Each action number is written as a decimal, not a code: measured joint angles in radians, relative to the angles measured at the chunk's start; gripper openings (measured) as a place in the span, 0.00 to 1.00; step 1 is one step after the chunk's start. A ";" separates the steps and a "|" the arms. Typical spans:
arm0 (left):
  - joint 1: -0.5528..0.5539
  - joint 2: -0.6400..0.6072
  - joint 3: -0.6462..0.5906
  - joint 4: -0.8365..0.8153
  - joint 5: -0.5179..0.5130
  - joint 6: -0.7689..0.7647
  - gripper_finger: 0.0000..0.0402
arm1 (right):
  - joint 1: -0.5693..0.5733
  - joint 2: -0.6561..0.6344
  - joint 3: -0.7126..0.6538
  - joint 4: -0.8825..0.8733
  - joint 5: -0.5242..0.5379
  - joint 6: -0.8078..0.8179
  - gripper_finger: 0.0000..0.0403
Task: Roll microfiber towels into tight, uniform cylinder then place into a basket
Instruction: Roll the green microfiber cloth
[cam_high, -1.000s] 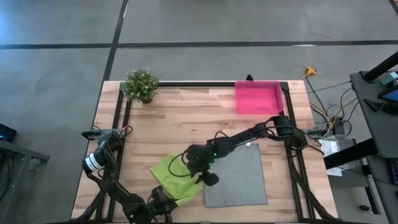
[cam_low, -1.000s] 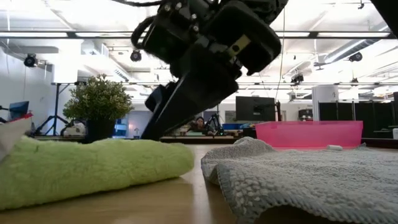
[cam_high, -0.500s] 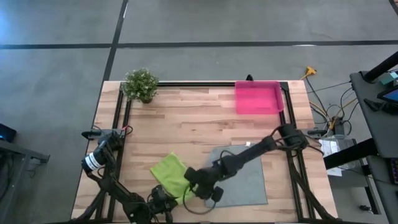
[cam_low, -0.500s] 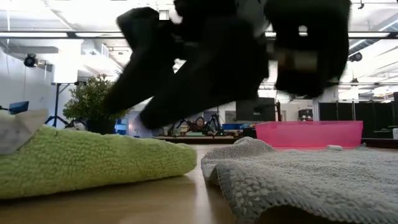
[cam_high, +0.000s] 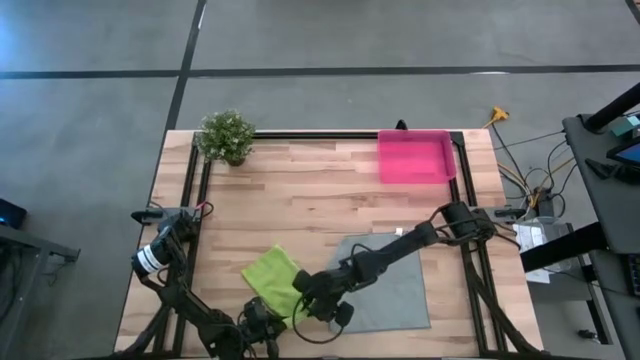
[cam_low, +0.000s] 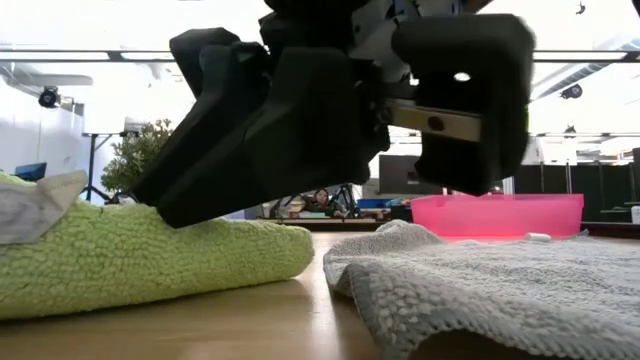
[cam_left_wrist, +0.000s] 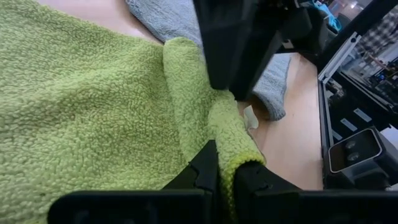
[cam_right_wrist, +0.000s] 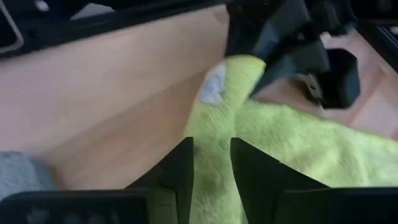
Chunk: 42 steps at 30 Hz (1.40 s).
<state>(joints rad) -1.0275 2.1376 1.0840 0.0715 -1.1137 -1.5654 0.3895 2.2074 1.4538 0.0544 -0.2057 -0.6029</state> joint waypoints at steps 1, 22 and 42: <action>0.000 0.000 0.000 0.000 0.000 0.000 0.00 | 0.001 0.000 0.000 0.000 0.000 0.000 0.24; -0.001 0.002 0.006 0.006 0.019 0.054 0.00 | -0.026 0.062 0.017 0.023 -0.050 0.085 0.06; -0.013 -0.018 0.028 -0.010 0.199 0.606 0.36 | -0.095 0.116 0.094 -0.073 -0.254 0.328 0.02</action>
<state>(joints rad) -1.0402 2.1194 1.1117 0.0616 -0.9152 -0.9597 0.2943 2.3235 1.5480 -0.0185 -0.4599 -0.2754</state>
